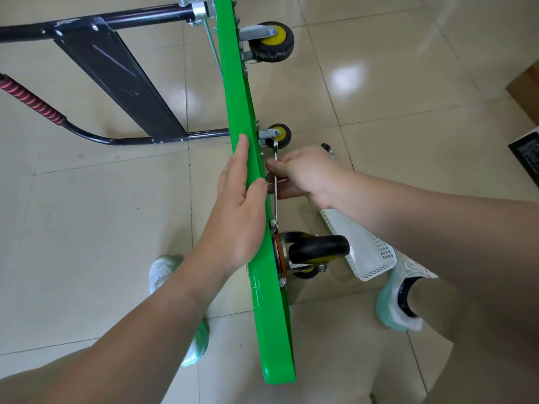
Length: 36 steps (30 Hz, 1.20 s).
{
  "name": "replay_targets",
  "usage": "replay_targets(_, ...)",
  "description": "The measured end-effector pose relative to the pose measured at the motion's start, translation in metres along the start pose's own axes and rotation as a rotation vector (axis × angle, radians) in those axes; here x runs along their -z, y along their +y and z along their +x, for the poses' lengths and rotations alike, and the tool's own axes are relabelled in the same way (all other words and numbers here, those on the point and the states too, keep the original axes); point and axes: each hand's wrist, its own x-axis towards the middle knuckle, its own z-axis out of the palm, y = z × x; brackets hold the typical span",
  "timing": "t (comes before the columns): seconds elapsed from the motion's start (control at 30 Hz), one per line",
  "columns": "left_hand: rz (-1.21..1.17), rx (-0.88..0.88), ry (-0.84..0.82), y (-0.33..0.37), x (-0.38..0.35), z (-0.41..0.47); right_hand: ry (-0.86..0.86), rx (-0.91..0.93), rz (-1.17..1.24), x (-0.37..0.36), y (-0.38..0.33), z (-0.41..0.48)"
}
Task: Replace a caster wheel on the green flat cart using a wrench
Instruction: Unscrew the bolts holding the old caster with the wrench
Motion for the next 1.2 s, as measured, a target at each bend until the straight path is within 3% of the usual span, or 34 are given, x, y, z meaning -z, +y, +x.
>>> replay_targets(0.3,-0.003,0.004,0.018,0.001,-0.001,-0.001,0.068,0.186,-0.139,-0.005,0.009,-0.002)
replay_targets(0.47,-0.009,0.004,0.019,0.002,-0.001,0.000,0.050,0.183,-0.120,0.001,0.015,0.001)
replay_targets(0.77,0.019,-0.001,0.009,0.002,-0.001,0.000,0.017,0.503,-0.269,0.012,0.021,-0.076)
replay_targets(1.2,0.017,0.006,0.009,0.003,-0.002,-0.002,-0.018,0.564,-0.118,0.023,0.039,-0.109)
